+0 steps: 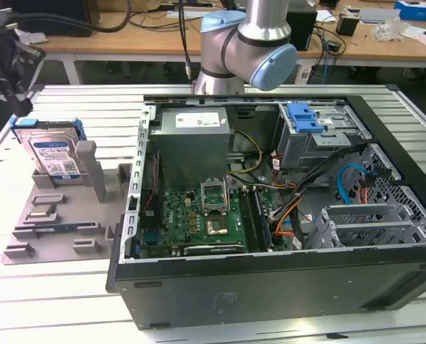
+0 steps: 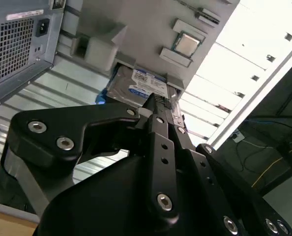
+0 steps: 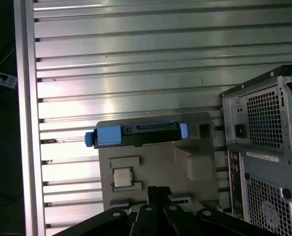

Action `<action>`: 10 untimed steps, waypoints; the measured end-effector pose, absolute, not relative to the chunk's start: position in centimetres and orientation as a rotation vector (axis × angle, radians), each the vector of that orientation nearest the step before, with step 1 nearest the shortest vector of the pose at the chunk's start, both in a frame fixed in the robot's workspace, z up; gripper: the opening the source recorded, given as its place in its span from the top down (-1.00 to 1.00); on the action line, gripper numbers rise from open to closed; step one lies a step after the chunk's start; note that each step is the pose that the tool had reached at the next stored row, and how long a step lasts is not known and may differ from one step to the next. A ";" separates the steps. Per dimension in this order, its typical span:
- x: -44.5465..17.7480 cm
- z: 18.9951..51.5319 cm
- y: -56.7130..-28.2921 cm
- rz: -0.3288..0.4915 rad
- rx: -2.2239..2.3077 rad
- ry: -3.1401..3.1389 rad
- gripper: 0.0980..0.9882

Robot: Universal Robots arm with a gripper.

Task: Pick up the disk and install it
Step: 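Reach for the disk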

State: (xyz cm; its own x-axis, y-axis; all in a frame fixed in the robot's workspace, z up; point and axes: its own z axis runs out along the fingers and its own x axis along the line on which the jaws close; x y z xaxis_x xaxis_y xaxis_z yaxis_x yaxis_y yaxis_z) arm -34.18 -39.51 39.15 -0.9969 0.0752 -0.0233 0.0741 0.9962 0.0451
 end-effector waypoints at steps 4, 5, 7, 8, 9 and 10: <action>-36.0 39.1 -39.4 0.069 0.117 3.114 0.98; -36.1 39.1 -39.4 0.069 0.117 3.114 0.98; -36.8 39.1 -39.3 0.069 0.116 3.114 0.98; -37.2 39.0 -39.3 0.069 0.117 3.114 0.98; -37.4 39.0 -39.3 0.069 0.117 3.114 0.98; -37.7 39.0 -39.3 0.069 0.117 3.114 0.98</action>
State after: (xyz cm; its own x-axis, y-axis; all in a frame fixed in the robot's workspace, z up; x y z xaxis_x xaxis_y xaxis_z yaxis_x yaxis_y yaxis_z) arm -37.72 -39.28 39.03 -0.9969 0.0754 -0.0233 0.0743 0.9962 0.0450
